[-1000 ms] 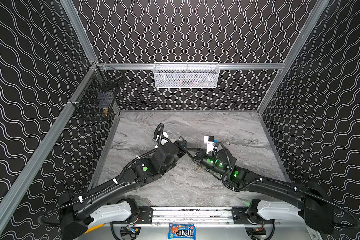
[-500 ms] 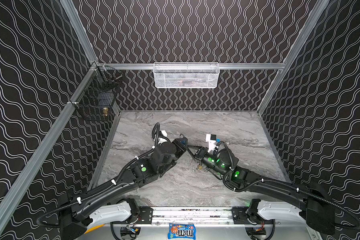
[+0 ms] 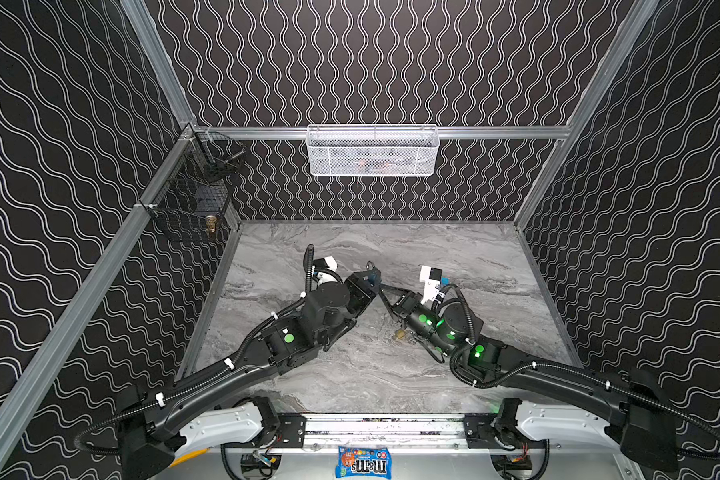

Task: Unlock with the key
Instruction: 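Twist the inserted key with the right gripper to release the shackle, then open the right gripper and draw it back while the left holds the padlock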

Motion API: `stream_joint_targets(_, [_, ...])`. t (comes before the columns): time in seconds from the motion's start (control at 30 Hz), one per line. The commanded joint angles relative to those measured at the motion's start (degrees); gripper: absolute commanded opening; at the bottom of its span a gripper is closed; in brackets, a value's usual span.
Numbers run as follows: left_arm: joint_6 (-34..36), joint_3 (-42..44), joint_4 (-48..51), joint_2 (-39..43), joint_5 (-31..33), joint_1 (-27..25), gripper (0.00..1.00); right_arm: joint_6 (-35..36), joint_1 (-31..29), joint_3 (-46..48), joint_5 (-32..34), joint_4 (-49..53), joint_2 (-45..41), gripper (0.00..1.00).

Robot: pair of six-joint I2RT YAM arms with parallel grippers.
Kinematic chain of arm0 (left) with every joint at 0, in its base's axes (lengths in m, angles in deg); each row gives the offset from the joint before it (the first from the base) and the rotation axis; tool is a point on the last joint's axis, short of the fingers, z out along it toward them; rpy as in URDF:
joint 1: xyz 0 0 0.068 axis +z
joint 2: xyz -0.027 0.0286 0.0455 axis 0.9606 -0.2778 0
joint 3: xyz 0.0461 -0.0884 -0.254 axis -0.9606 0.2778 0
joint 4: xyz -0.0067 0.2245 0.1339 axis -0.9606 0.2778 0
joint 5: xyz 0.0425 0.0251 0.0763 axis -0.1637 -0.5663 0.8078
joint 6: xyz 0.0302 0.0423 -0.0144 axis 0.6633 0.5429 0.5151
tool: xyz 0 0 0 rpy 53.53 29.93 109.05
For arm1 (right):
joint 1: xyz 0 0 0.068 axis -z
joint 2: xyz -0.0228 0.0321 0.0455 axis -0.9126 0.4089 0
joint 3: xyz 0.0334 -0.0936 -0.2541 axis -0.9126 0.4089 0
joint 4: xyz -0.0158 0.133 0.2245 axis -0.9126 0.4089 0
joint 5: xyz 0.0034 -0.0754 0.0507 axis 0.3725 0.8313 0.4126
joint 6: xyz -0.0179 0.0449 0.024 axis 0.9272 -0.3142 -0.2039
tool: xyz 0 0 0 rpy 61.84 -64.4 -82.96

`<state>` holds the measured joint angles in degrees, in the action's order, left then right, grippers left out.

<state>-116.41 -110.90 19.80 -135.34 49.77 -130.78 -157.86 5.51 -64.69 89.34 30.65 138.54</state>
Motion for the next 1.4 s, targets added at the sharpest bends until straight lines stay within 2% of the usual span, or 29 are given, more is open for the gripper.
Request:
stream_joint_targets(0.0, [-4.16,-0.10,-3.69,-0.66,-13.07,-0.51,0.00,-0.22,-1.05,-0.17,-4.37,-10.70,-0.15,0.00])
stream_joint_targets(0.3, [-4.19,-0.62,-4.38,-0.47,-12.76,-0.49,0.00,0.24,-1.43,-0.99,-3.89,-10.54,-0.28,0.00])
stream_joint_targets(0.5, [-0.87,-2.01,1.79,0.51,-10.43,-0.49,0.00,5.26,-1.43,-1.37,-5.08,-7.22,-0.46,0.00])
stream_joint_targets(0.77, [5.91,-4.96,11.58,2.50,-3.44,-0.49,0.00,11.54,-1.46,-2.15,-6.98,-1.40,-1.12,0.00])
stream_joint_targets(0.83, [7.27,-5.77,13.33,2.39,-2.49,-0.48,0.00,12.57,-1.43,-1.98,-6.67,-0.54,-1.37,0.09])
stream_joint_targets(0.93, [8.88,-6.81,15.75,1.69,-0.74,-0.40,0.00,13.63,-1.43,-1.96,-6.38,0.73,-1.73,0.13])
stream_joint_targets(1.03, [10.71,-8.50,19.66,0.91,2.30,-0.40,0.00,14.79,-1.09,-1.67,-5.32,2.28,-2.63,0.26])
stream_joint_targets(1.13, [12.29,-9.65,22.43,0.17,6.43,-0.31,0.00,17.53,-1.01,-1.14,-5.18,4.01,-4.48,0.31])
stream_joint_targets(1.2, [13.84,-9.73,22.68,-0.30,7.60,-0.16,0.00,19.55,-0.91,-1.80,-5.55,6.85,-5.68,0.38])
stream_joint_targets(1.27, [16.57,-9.97,23.61,-0.51,7.82,0.45,0.00,21.01,-0.41,-2.70,-5.90,11.22,-6.99,0.41])
stream_joint_targets(1.37, [23.52,-10.52,24.92,-0.27,7.01,1.31,0.00,22.34,1.16,-4.02,-6.64,19.01,-9.37,0.50])
